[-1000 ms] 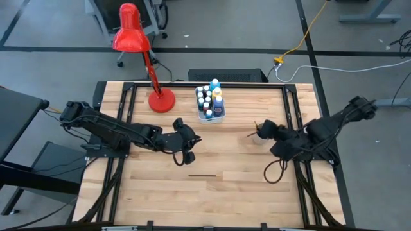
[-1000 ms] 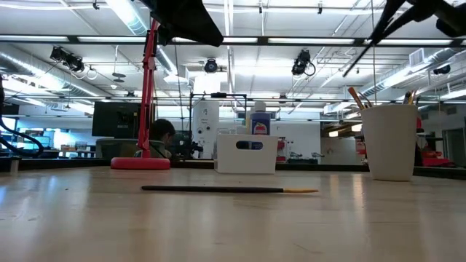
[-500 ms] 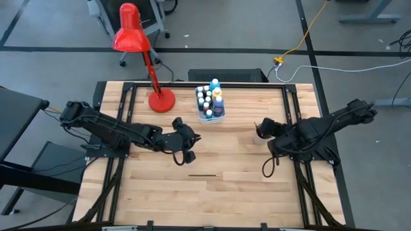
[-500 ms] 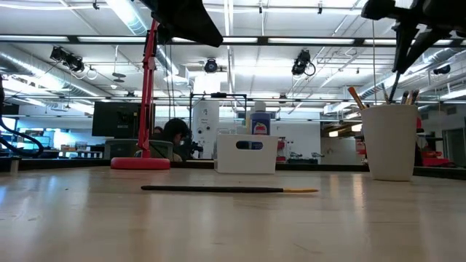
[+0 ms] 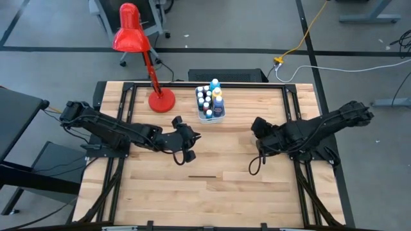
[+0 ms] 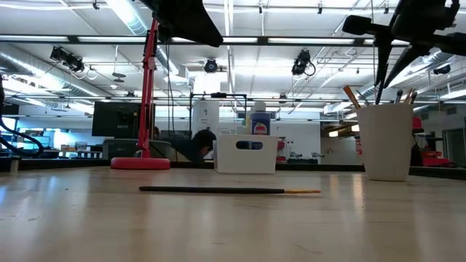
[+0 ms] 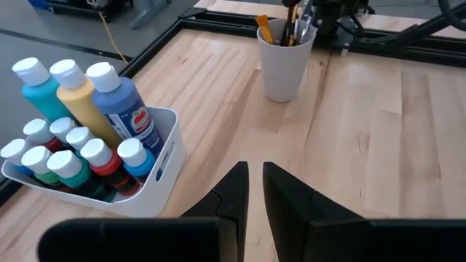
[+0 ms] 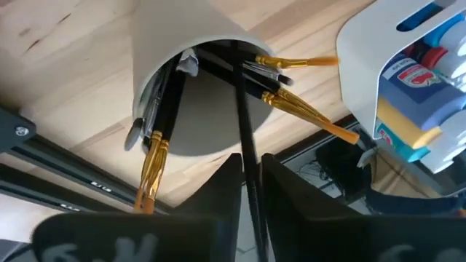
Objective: Pick & Place Paint Supplies
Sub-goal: Put the silver paint brush into the gray cup, then put the gold paint brush into the gray cup
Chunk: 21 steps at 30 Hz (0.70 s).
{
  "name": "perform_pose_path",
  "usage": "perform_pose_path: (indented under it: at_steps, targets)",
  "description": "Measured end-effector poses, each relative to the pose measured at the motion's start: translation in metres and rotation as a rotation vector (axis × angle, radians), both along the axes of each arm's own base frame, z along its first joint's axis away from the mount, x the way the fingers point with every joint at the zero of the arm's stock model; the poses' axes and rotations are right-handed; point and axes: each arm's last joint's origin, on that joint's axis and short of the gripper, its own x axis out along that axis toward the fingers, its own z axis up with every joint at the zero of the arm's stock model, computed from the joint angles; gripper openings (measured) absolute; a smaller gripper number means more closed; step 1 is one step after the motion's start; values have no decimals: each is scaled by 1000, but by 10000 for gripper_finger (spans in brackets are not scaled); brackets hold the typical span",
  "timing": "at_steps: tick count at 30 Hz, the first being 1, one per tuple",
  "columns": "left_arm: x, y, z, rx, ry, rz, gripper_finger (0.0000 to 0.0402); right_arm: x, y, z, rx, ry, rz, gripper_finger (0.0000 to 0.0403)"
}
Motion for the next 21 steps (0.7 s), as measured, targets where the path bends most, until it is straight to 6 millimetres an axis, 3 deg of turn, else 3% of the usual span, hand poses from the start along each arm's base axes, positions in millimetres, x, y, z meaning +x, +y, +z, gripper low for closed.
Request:
perform_pose_path:
  at_steps: [11,14,16,19,21]
  targets:
    - [3,-3,-4,-16,23,-72,53,3,1,0,-4,-48,-9,82]
    - [8,-4,-13,-12,53,-75,53,17,7,2,64,-196,-5,84]
    - [22,-8,-21,-25,26,-88,53,29,16,6,155,-331,18,84]
    - [30,-12,-48,-1,128,-142,53,44,28,16,250,-544,34,84]
    - [43,-17,-58,-31,110,-219,53,51,33,21,338,-668,-10,84]
